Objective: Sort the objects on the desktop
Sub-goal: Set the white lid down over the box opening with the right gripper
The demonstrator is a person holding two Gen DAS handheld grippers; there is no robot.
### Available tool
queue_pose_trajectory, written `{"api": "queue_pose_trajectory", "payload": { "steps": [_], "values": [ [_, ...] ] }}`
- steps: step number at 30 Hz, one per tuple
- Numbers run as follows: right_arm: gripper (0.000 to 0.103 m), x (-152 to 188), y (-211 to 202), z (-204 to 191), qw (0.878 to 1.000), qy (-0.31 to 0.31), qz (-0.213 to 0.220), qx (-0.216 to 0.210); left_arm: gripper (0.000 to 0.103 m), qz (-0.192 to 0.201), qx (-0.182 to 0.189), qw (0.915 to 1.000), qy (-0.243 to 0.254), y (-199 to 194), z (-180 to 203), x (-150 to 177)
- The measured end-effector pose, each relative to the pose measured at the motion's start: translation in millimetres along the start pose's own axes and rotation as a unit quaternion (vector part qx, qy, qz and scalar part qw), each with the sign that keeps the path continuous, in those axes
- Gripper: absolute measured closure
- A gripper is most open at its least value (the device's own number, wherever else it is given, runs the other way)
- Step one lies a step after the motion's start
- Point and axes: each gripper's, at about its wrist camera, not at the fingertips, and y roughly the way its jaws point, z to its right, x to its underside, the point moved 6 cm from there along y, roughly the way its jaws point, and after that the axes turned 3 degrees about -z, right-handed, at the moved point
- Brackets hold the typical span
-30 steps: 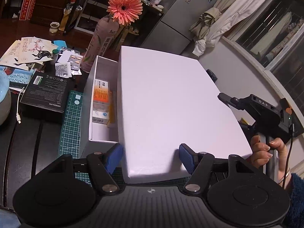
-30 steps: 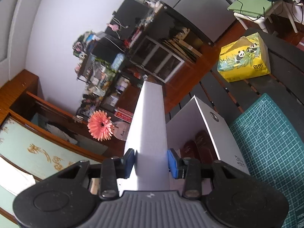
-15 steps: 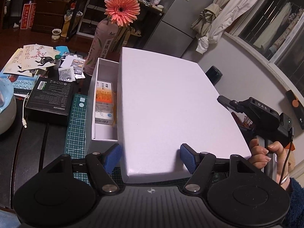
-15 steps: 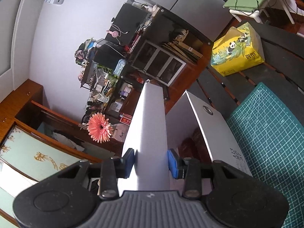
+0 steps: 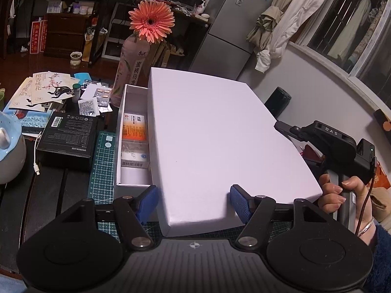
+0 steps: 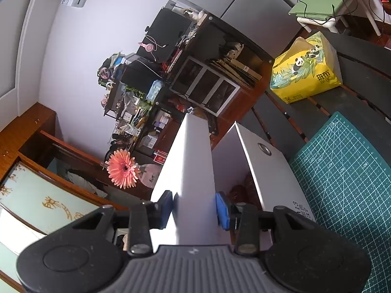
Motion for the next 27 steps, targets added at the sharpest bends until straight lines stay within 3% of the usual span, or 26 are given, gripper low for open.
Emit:
{"api": "queue_pose_trajectory", "payload": {
  "steps": [7, 8, 9, 27],
  "values": [
    [0.065, 4.2, 8.7, -3.2, 0.999, -0.025, 0.001, 0.023, 0.042, 0.006, -0.013, 0.9999, -0.007, -3.0, -5.1, -1.3],
    [0.071, 4.9, 10.1, -3.1, 0.999, -0.031, 0.000, 0.032, 0.042, 0.008, -0.014, 0.9998, -0.009, -3.5, -6.4, -1.9],
    [0.086, 5.8, 11.2, -3.8, 0.998, -0.045, 0.001, 0.044, 0.042, 0.010, -0.016, 0.9998, -0.010, -3.9, -7.7, -2.5],
    [0.085, 9.4, 13.2, -8.1, 0.996, -0.069, 0.004, 0.052, 0.039, 0.012, -0.024, 0.9996, 0.001, -4.5, -4.1, -1.5]
  ]
}}
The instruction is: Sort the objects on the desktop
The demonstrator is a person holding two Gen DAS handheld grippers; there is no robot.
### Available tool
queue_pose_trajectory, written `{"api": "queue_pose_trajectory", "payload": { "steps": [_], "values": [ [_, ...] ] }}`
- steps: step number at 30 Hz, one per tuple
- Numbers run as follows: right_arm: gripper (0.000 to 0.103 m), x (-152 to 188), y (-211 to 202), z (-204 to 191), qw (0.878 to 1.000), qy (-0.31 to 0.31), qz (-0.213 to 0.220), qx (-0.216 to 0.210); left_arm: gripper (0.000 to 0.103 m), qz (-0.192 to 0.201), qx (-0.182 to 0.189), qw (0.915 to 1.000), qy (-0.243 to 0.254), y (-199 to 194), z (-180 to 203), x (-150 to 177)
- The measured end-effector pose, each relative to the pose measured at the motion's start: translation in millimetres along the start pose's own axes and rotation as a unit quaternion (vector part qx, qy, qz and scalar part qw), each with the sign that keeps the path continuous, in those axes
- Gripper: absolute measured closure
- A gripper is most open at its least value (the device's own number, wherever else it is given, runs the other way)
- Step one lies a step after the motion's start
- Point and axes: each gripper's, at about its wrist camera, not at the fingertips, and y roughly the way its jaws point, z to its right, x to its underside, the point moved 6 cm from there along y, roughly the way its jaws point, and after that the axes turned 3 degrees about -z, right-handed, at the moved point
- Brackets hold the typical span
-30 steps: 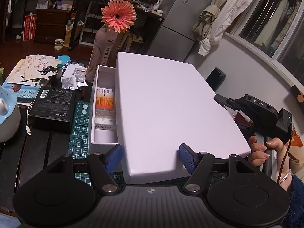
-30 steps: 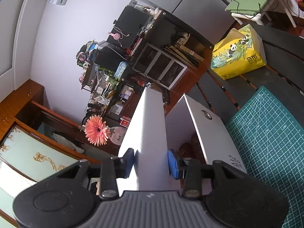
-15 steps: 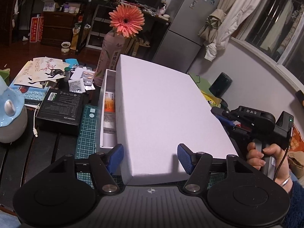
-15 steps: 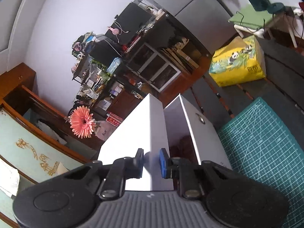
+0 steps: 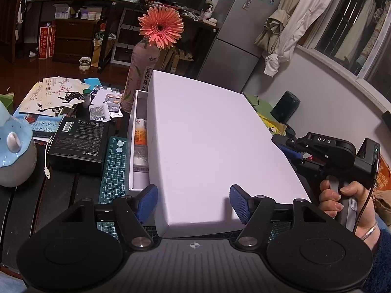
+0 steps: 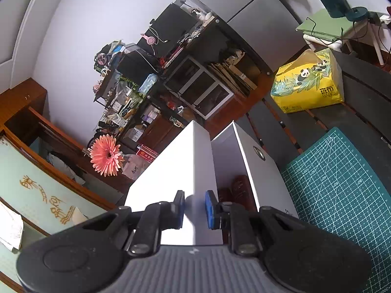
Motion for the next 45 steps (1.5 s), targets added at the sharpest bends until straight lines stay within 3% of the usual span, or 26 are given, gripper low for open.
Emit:
{"api": "queue_pose_trajectory", "payload": {
  "steps": [7, 23, 35, 45],
  "values": [
    [0.085, 0.0, -4.7, -0.7, 1.000, -0.010, 0.009, 0.008, 0.039, -0.005, 0.005, 1.0000, -0.002, 3.5, -1.1, -0.5],
    [0.083, 1.9, -33.8, -1.0, 0.998, -0.023, 0.053, 0.034, 0.039, 0.003, -0.024, 0.9997, -0.004, 1.3, -7.2, -0.6],
    [0.056, 26.5, -68.8, -34.5, 0.984, -0.140, 0.076, 0.078, 0.038, 0.007, -0.033, 0.9994, 0.000, -6.4, -5.3, 4.8],
    [0.040, 48.5, -93.2, -24.0, 0.988, -0.095, 0.088, 0.081, 0.031, 0.008, -0.028, 0.9996, -0.004, -12.0, -4.5, 8.8]
  ]
}}
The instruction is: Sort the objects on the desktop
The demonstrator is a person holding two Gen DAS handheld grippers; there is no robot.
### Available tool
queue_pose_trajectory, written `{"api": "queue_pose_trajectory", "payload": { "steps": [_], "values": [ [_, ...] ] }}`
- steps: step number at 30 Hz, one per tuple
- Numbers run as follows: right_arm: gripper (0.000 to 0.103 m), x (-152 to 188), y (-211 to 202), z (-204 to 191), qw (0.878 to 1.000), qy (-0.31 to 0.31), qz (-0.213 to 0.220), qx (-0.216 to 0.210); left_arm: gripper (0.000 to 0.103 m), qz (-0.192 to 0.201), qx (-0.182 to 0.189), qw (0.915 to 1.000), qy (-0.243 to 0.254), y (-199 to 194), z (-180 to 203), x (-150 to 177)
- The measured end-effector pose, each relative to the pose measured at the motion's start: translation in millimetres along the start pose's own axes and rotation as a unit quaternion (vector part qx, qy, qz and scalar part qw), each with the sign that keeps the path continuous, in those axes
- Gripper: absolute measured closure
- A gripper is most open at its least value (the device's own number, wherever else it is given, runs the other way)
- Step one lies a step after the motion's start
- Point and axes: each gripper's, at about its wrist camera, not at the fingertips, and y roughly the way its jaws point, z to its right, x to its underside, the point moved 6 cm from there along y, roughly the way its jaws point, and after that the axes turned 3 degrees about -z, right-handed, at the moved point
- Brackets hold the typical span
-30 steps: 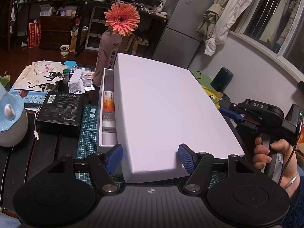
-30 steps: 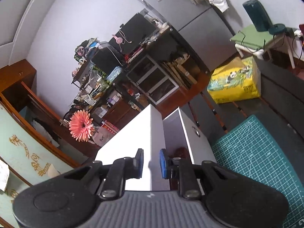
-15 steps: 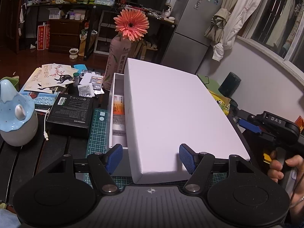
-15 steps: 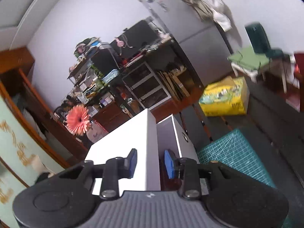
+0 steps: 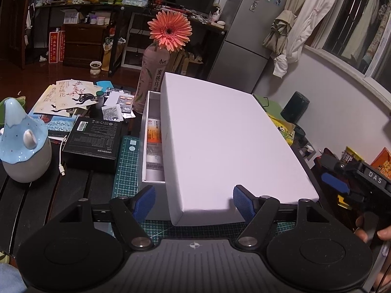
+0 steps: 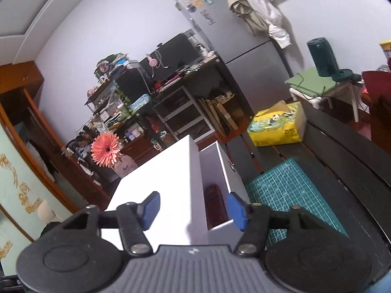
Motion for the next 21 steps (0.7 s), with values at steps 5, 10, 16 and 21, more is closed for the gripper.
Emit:
{"api": "queue_pose_trajectory", "payload": {
  "steps": [5, 10, 16, 21],
  "values": [
    [0.039, 6.5, -5.3, 2.6, 1.000, 0.015, 0.001, 0.001, 0.031, -0.004, 0.017, 0.9998, -0.012, -2.3, -1.0, 0.8],
    [0.045, 8.1, -5.0, -6.4, 1.000, -0.012, 0.006, -0.004, 0.035, -0.011, 0.023, 0.9996, -0.011, 0.2, 2.4, 2.5],
    [0.061, 16.3, 4.3, -9.4, 1.000, -0.017, -0.024, -0.009, 0.040, -0.018, 0.020, 0.9996, -0.003, 5.7, 5.0, 4.5],
    [0.064, 20.9, 13.7, -9.3, 0.999, -0.017, -0.042, -0.004, 0.040, -0.023, 0.026, 0.9994, -0.004, 8.2, 7.1, 5.0]
  ]
}}
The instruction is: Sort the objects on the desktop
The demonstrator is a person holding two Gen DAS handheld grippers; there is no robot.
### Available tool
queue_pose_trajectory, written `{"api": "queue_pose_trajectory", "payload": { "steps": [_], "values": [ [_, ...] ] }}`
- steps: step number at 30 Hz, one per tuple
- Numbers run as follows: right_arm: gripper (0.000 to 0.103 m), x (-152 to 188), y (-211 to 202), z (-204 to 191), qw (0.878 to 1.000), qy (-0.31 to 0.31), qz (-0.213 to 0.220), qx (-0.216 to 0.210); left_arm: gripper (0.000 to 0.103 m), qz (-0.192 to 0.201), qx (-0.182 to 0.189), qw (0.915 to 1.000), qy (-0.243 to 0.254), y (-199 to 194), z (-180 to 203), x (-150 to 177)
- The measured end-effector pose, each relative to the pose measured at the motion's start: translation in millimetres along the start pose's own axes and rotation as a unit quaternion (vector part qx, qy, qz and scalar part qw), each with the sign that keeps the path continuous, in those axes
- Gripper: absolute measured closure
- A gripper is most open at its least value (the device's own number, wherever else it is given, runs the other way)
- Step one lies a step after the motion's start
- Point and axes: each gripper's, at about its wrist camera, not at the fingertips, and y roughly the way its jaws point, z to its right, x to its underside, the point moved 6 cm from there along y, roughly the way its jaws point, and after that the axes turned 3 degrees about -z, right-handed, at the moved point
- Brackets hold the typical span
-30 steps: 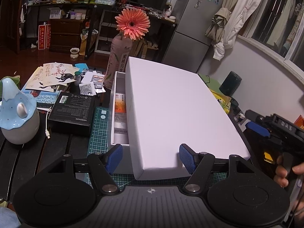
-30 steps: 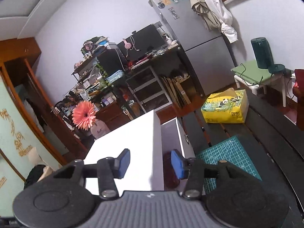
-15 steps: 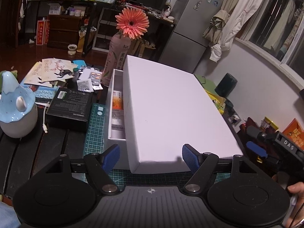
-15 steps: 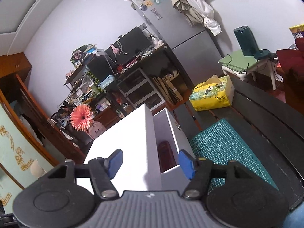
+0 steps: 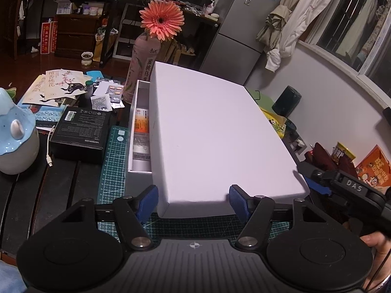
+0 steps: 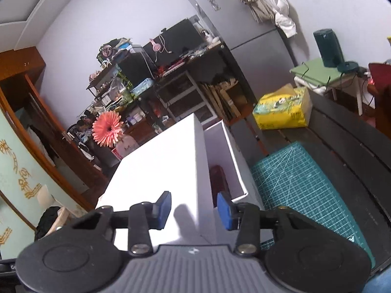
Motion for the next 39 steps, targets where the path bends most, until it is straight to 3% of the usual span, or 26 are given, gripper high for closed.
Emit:
{"api": "queue_pose_trajectory", "payload": {
  "steps": [12, 19, 27, 39],
  "values": [
    [0.065, -0.2, 5.4, -2.2, 1.000, -0.005, -0.007, 0.002, 0.038, -0.010, 0.003, 0.9998, 0.016, -0.5, 11.7, 6.4],
    [0.063, -4.4, 15.2, -7.9, 0.999, -0.031, 0.001, 0.016, 0.034, -0.014, -0.014, 0.9990, 0.040, -1.8, 23.7, 15.0],
    [0.063, -12.2, 25.5, -5.2, 0.999, -0.036, 0.017, 0.021, 0.034, -0.021, -0.007, 0.9987, 0.046, -0.5, 31.4, 18.7],
    [0.062, -18.7, 25.2, 10.4, 0.999, 0.002, 0.036, 0.023, 0.032, -0.024, 0.005, 0.9991, 0.034, -1.8, 26.6, 15.3]
  ]
}}
